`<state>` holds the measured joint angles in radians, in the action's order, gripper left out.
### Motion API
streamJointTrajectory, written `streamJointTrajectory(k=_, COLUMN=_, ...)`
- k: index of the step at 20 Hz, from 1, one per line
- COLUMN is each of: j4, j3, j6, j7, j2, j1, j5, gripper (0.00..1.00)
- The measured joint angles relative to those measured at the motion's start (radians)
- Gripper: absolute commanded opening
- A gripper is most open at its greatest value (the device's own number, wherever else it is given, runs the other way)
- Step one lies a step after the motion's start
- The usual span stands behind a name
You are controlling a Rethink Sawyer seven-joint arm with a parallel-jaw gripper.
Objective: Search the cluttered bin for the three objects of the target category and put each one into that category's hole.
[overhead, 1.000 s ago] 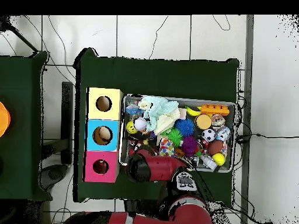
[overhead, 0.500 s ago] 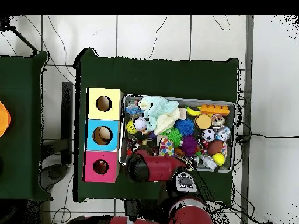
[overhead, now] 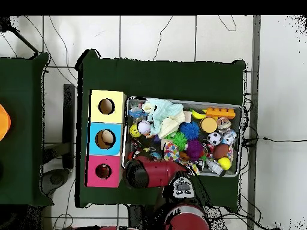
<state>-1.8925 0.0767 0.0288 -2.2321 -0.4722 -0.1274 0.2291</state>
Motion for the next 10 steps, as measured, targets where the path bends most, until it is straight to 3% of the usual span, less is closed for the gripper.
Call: streamJointTrajectory(k=10, j4=-0.001, j3=0.003, j6=0.023, j7=0.0, j2=-0.029, j1=0.01, j5=0.001, gripper=0.0)
